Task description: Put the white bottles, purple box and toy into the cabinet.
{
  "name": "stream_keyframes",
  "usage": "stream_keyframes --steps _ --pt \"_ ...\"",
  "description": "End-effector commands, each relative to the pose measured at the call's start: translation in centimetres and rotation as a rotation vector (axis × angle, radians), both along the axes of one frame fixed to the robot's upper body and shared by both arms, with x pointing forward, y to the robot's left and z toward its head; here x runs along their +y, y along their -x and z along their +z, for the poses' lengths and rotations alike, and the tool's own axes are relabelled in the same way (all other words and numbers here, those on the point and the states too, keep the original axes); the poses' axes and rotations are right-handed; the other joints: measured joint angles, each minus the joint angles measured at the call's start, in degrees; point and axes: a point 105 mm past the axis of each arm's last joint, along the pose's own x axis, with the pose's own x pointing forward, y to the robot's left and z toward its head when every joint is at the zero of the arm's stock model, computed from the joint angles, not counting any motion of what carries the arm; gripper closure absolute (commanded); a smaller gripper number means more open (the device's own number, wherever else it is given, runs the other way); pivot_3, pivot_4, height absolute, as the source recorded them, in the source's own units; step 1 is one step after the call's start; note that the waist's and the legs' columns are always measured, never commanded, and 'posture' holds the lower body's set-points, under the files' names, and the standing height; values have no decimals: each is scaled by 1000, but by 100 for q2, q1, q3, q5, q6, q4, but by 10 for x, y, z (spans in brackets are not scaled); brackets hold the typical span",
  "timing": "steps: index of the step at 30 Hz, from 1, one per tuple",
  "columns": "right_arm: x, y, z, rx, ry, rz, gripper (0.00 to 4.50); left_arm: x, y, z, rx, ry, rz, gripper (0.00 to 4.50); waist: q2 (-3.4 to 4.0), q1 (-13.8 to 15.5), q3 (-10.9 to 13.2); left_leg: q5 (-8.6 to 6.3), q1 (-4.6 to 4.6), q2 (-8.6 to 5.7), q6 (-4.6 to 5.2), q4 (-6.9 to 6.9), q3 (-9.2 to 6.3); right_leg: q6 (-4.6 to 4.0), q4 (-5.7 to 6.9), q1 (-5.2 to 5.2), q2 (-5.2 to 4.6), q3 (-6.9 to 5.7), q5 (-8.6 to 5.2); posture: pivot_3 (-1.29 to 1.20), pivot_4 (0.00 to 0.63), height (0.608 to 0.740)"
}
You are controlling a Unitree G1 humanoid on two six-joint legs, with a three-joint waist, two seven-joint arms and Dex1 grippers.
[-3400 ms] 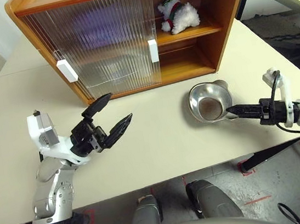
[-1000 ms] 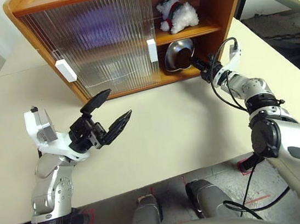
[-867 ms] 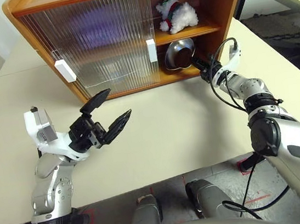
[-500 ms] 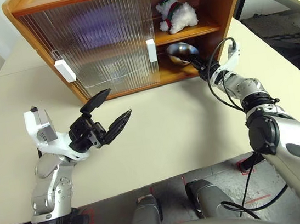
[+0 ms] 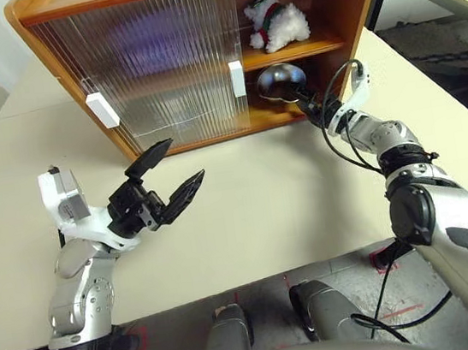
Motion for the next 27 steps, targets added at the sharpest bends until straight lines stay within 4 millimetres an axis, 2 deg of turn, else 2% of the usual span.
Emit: stream_keyframes --steps 1,2,5,8,11,14,15,20,24,27 --pt "-12 9 3 -75 79 38 11 0 1 3 -7 14 1 0 0 -2 0 0 0 0 0 0 1 0 -1 0 0 0 0 -162 100 740" --pt "-14 13 7 -115 85 56 11 0 1 5 -10 32 3 0 0 -3 0 0 0 0 0 1 2 0 -1 0 0 0 0 -162 100 740" --pt "-19 25 8 -170 132 118 0 2 -1 3 -2 31 9 918 0 -4 0 0 1 -1 0 1 3 1 0 0 2 0 1 -161 97 740" --pt "-28 50 3 -226 207 225 0 5 -6 -6 35 -2 35 1960 -4 6 -3 0 11 -1 0 2 2 1 2 11 4 -4 -1 -151 94 740" --pt "-40 68 14 -320 181 260 0 10 -16 -14 63 -28 81 3050 -3 42 -3 1 19 -5 -1 5 2 14 2 21 5 -8 -11 -152 91 740" --pt "-49 81 25 -453 217 282 0 11 -31 -18 81 -54 131 4295 -3 54 -3 6 21 -12 1 19 9 70 5 27 6 -1 -30 -170 90 740" --pt "-50 85 26 -487 242 295 0 11 -36 -18 84 -59 144 4483 -3 57 -3 8 25 -13 2 24 9 73 4 35 6 0 -26 -170 90 740" --pt "-44 105 17 -610 371 423 0 8 -55 -20 101 -83 176 4483 -9 37 -7 10 52 -17 5 43 3 78 0 74 5 0 -23 -195 91 740" --pt "-42 122 1 -657 477 507 0 3 -79 -12 79 -97 215 4483 -9 44 -6 10 67 -20 5 43 -5 79 -3 92 4 -4 -26 -200 93 740" --pt "-38 126 4 -703 451 502 0 -6 -91 -5 65 -84 219 4483 -9 30 -6 9 67 -21 4 43 0 83 -8 98 3 -2 -28 -208 93 740"
